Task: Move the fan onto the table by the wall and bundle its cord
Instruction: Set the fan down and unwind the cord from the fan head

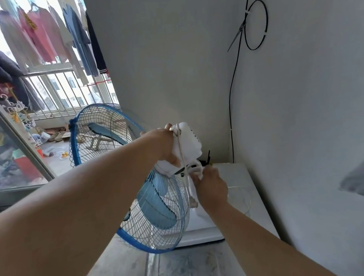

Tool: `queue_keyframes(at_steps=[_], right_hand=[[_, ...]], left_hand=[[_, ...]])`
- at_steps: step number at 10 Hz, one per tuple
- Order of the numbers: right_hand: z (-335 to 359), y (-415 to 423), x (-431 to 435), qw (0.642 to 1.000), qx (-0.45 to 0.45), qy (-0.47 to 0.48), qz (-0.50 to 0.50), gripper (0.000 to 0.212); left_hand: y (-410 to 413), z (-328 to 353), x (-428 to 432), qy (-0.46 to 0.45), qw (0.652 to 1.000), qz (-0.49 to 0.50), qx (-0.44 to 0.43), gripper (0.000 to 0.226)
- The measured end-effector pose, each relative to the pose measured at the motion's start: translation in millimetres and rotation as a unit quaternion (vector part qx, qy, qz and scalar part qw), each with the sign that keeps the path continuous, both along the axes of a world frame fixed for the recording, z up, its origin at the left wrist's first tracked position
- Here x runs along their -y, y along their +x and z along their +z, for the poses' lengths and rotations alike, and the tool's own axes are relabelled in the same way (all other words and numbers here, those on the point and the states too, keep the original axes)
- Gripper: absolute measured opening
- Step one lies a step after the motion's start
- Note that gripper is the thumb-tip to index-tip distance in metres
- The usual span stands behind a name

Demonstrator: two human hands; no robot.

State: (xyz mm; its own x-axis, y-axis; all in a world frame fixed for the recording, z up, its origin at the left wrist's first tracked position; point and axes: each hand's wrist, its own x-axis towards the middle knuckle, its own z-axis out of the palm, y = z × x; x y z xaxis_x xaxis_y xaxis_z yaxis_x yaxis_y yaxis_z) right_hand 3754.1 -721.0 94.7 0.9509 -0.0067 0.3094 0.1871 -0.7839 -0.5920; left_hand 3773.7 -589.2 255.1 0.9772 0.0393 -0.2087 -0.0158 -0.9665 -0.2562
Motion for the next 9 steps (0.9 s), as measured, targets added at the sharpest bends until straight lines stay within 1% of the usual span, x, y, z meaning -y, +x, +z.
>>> queue_keyframes(at_steps=[1,2,4,5,6,7,8,9], right_hand=[[5,-5,2,0.956,0.156,-0.247,0.011,0.037],[15,0,1,0.916,0.171,-0.363,0.034,0.014],[37,-6,-3,0.850,0.166,-0.491,0.095,0.008],[38,-3,-7,0.841,0.097,-0.510,0.156,0.018],[44,3,-10,0.837,0.076,-0.510,0.181,0.022],[45,2,-13,0.820,0.078,-0.537,0.183,0.019],[41,3,-16,0.824,0.067,-0.534,0.178,0.019],[32,6,-13,0.897,0.019,-0.413,0.155,0.023]], left_hand=[[-1,0,1,0.003,1.000,-0.005,0.003,0.118],[-2,0,1,0.004,1.000,0.001,-0.001,0.119],[-2,2,2,0.010,1.000,-0.007,-0.010,0.124],[-2,3,4,0.020,1.000,-0.003,-0.016,0.124],[-2,3,4,0.027,0.999,-0.003,-0.019,0.124],[-2,4,5,0.033,0.999,-0.009,-0.023,0.122],[-3,4,5,0.032,0.999,-0.007,-0.018,0.120],[-5,4,4,0.025,1.000,-0.002,-0.016,0.120]])
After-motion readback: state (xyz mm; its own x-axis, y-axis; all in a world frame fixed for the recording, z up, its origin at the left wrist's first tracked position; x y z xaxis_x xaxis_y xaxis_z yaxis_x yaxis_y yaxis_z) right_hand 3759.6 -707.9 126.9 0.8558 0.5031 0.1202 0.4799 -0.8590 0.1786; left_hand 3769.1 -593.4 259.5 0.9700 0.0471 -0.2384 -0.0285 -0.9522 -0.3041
